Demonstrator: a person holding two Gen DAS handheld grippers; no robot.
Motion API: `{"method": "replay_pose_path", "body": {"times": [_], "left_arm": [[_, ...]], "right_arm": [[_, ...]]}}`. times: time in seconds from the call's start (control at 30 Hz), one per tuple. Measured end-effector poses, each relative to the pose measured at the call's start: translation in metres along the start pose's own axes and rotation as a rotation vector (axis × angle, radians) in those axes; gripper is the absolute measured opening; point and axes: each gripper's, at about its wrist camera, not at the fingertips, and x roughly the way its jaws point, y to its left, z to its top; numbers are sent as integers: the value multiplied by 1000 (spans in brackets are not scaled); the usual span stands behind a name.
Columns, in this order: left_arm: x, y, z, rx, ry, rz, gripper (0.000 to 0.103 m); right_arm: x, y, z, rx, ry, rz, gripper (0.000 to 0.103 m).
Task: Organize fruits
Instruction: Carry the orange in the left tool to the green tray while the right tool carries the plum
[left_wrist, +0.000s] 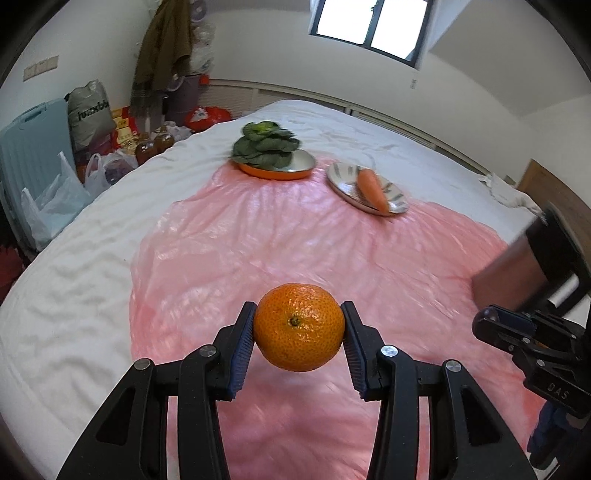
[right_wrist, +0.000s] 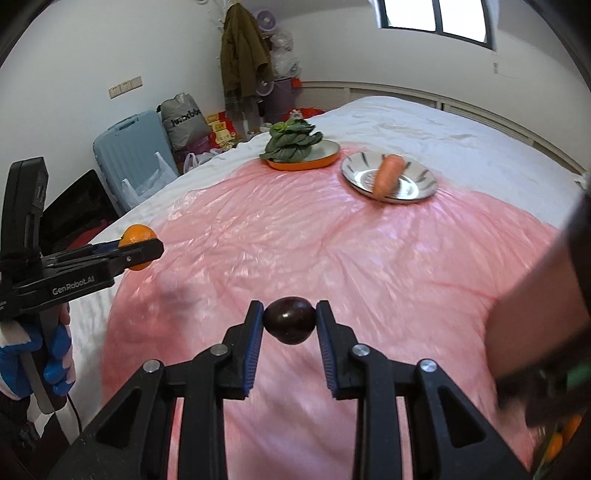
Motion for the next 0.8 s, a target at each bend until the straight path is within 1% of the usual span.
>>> {"method": "replay_pose_path", "body": {"times": [0.13, 0.23, 0.4, 0.57, 0.8], "left_arm": [[-17, -24, -13, 29, 6, -45, 40], [-26, -45, -26, 41, 27, -89, 40], [-33, -84, -48, 79, 57, -126, 40], [-41, -118, -64, 129, 72, -129, 40], [-52, -163, -85, 199, 86, -109, 40]], "right_arm": [[-30, -8, -22, 37, -11, -29, 21], [-53, -16, -45, 71, -15, -53, 21], [-87, -34, -80, 123, -27, -100, 21], [-114, -57, -110, 171, -42, -143, 21], [-151, -88, -142, 245, -83, -179, 21]]}}
